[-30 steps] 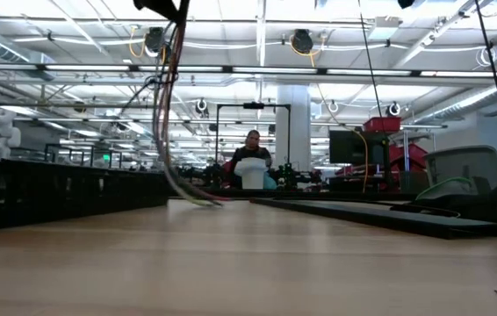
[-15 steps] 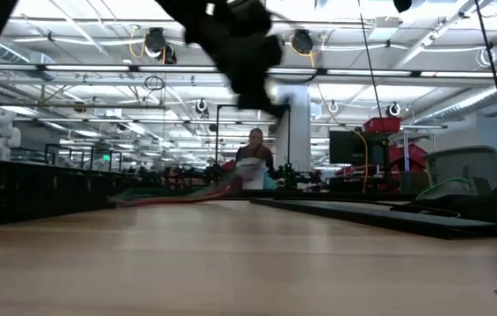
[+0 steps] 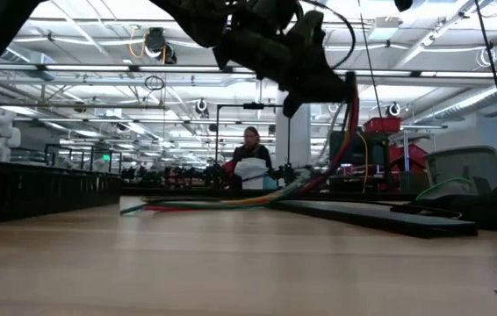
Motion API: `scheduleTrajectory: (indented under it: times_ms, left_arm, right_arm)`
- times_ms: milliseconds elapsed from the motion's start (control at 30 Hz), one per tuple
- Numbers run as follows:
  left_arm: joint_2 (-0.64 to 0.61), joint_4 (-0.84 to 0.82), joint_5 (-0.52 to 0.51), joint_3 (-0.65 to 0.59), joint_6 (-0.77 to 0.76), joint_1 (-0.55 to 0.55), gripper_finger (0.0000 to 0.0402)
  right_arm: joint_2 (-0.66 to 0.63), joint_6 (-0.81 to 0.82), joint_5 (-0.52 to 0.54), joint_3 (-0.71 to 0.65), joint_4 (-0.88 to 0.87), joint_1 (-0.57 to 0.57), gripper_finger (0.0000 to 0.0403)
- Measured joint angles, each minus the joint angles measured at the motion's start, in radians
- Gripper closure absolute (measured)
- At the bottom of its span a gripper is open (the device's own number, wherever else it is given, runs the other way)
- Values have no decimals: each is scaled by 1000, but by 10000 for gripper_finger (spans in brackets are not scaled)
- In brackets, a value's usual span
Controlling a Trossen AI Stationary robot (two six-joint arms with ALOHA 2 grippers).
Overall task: Ziptie cables
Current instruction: Wrap the black zip tie on the cables
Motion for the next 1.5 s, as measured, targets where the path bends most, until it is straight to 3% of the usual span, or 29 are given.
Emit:
scheduleTrajectory:
  times_ms: [267,467,633,733,900,1067,1200,1333,1500]
  left_arm:
    - [-4,83,-26,1,-34,-10,233]
    - [-34,93,-14,0,-49,23,213]
    - [-133,-219,20,-19,55,84,212]
    - [-183,-331,36,-118,104,87,212]
    - [-268,-191,30,-345,57,53,212]
    - [-274,-38,-149,-487,17,-36,212]
    - [-231,38,-342,-497,145,-127,212]
    - [-161,115,-416,-480,184,-176,212]
    - [-102,102,-421,-419,-142,-172,212]
  right_arm:
    - [0,-19,0,0,1,0,375]
    - [-2,-34,0,0,-4,0,347]
    - [-16,-48,-5,0,-133,0,335]
    - [-12,-19,-107,0,-286,0,335]
    - [64,17,-320,-69,-451,28,337]
    - [159,12,-309,-176,-338,99,337]
    - [216,-1,-274,-204,-271,122,337]
    - [221,-11,-274,-204,-248,115,337]
    - [197,-3,-270,-204,-249,97,337]
